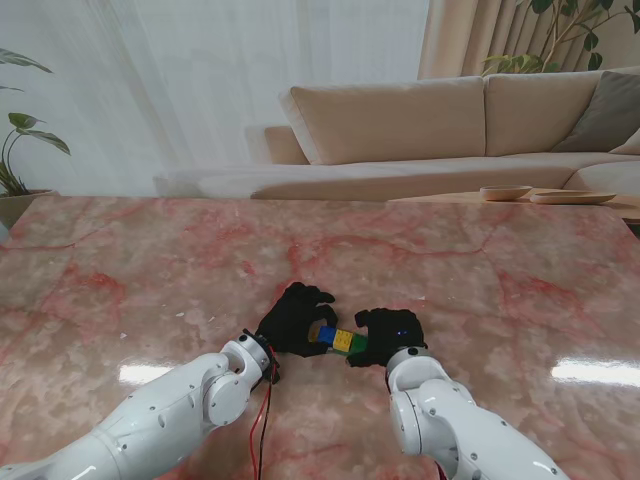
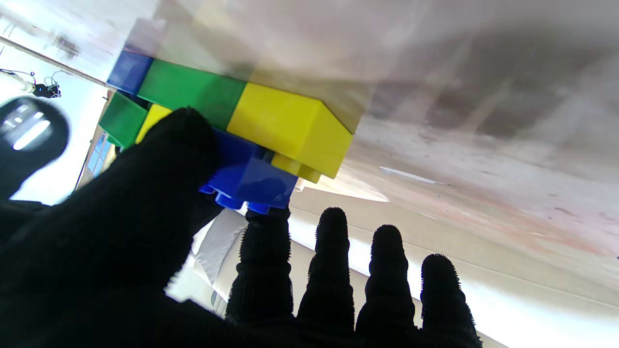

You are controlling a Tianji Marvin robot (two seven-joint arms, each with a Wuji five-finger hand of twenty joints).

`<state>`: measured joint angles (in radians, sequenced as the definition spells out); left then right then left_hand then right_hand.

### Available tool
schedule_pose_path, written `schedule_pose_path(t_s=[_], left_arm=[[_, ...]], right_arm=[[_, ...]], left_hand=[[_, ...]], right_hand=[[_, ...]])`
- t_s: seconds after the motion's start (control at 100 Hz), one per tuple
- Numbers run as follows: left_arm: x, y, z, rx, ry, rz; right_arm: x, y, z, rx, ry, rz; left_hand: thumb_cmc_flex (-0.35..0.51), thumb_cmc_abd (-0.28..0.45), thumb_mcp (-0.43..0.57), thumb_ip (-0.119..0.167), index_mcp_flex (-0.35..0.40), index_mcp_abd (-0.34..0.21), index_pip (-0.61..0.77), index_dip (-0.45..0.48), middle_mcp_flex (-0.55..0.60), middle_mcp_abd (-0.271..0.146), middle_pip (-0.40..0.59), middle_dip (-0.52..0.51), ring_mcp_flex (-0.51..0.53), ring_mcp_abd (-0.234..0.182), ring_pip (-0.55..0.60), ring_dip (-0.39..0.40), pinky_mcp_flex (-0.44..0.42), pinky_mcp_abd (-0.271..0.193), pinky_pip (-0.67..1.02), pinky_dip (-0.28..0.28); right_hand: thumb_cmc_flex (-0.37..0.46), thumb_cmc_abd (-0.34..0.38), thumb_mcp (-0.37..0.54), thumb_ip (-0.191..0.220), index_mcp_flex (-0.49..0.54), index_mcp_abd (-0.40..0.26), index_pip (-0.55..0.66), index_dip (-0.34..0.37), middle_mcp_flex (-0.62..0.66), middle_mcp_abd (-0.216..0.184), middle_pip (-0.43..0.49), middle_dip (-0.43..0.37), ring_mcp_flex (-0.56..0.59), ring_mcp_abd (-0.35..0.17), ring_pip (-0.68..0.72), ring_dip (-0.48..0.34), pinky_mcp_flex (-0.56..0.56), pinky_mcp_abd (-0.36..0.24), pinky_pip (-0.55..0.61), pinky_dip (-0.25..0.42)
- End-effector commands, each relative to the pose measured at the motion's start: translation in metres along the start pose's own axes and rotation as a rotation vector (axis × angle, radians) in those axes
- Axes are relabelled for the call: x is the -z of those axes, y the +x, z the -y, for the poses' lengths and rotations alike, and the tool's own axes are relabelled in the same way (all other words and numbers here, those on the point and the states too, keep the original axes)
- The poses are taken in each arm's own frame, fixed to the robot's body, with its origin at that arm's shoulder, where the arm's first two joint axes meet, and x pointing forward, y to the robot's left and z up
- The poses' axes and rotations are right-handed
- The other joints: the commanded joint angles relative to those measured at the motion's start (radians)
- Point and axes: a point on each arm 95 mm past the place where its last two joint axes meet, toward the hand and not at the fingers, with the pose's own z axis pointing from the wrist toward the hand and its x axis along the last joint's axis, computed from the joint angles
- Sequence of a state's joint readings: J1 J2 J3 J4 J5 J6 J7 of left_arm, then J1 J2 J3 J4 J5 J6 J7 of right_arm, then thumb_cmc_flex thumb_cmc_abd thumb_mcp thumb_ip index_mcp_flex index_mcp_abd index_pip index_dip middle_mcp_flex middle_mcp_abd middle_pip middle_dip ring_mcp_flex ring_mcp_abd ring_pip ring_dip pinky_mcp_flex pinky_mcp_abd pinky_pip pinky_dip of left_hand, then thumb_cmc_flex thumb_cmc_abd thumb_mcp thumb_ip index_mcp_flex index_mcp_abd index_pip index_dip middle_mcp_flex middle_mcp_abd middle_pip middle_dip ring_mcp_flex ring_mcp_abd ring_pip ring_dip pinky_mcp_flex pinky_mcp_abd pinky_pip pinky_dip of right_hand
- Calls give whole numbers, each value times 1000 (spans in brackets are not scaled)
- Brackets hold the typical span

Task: Build a two-level staggered structure with toy bricks

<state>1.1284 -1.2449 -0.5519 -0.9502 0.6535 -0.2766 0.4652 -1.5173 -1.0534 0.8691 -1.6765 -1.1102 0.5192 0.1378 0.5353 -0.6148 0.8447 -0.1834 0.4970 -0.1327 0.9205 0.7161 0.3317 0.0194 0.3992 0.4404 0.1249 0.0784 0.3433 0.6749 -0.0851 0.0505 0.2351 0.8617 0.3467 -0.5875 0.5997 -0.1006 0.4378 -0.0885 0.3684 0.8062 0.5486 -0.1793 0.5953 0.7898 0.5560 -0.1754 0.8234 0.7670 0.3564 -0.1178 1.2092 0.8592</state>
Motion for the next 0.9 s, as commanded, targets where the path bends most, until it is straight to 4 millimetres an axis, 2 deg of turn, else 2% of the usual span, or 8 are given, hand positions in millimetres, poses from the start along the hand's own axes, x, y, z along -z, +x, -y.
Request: schedule_pose_path(t_s=[0.0,0.14,0.28,0.33,0.35,0.42,0.52,0.89], left_arm=[[28,-11,-38,0,-102,47],[28,-11,-38,-1,-100,47],[27,-11,-38,0,-99,48],[27,-11,-38,-1,-99,48],[27,-11,-38,-1,-99,48],[27,-11,-38,0,-99,48],[27,-11,-37,-1,-98,48],[28,-11,-38,-1,-104,46]], right_arm=[[8,5,0,-14,-7,-6],[16,6,-10,-53,-91,8],[21,6,-18,-97,-163,24],[20,6,-19,-112,-186,31],[20,6,-20,-113,-194,35],[18,5,-20,-125,-212,46],[15,5,-17,-134,-205,52],[2,1,-3,-133,-120,55]], left_hand=[[-45,27,14,48,-21,-16,19,23,8,-15,-16,5,17,14,-15,0,-7,0,-7,-7],[-44,27,15,48,-22,-16,18,23,9,-15,-15,5,16,13,-16,0,-7,-1,-7,-7],[-46,27,15,48,-22,-17,18,23,10,-16,-16,5,16,13,-16,0,-8,0,-7,-7],[-45,27,15,48,-21,-16,18,23,10,-14,-16,5,17,13,-15,0,-7,1,-7,-7],[-45,27,15,48,-21,-16,18,23,10,-16,-16,5,16,13,-16,0,-7,0,-7,-7],[-44,28,14,47,-22,-17,17,23,9,-15,-16,5,16,13,-16,0,-7,0,-7,-8],[-42,28,13,46,-22,-17,18,23,10,-15,-16,5,17,13,-15,0,-7,0,-7,-8],[-42,29,14,45,-23,-17,18,22,9,-16,-15,5,16,12,-15,0,-7,0,-8,-9]], right_hand=[[-40,5,1,25,-29,18,-16,-7,-27,15,-7,-13,-28,-14,3,-6,-7,-33,-9,25],[-23,68,36,32,32,-7,12,10,40,8,17,-17,30,-14,25,-2,36,-31,17,37],[39,58,207,3,229,-91,135,52,288,-19,34,-41,246,-13,59,-4,184,-12,114,22],[94,21,232,-88,250,-130,234,12,350,-26,46,-33,305,-19,85,7,226,-8,165,-2],[118,2,244,-115,253,-152,310,-34,385,-29,45,14,336,-22,100,10,249,-7,190,-14],[172,-47,289,-153,286,-218,465,-101,487,-36,44,82,421,-27,143,18,316,-4,254,-29],[198,-84,361,-169,378,-253,514,-110,592,-37,39,90,505,-25,174,23,378,3,314,-39],[214,-101,380,-170,416,-243,528,-138,646,-16,1,80,552,-11,172,18,414,13,350,-47]])
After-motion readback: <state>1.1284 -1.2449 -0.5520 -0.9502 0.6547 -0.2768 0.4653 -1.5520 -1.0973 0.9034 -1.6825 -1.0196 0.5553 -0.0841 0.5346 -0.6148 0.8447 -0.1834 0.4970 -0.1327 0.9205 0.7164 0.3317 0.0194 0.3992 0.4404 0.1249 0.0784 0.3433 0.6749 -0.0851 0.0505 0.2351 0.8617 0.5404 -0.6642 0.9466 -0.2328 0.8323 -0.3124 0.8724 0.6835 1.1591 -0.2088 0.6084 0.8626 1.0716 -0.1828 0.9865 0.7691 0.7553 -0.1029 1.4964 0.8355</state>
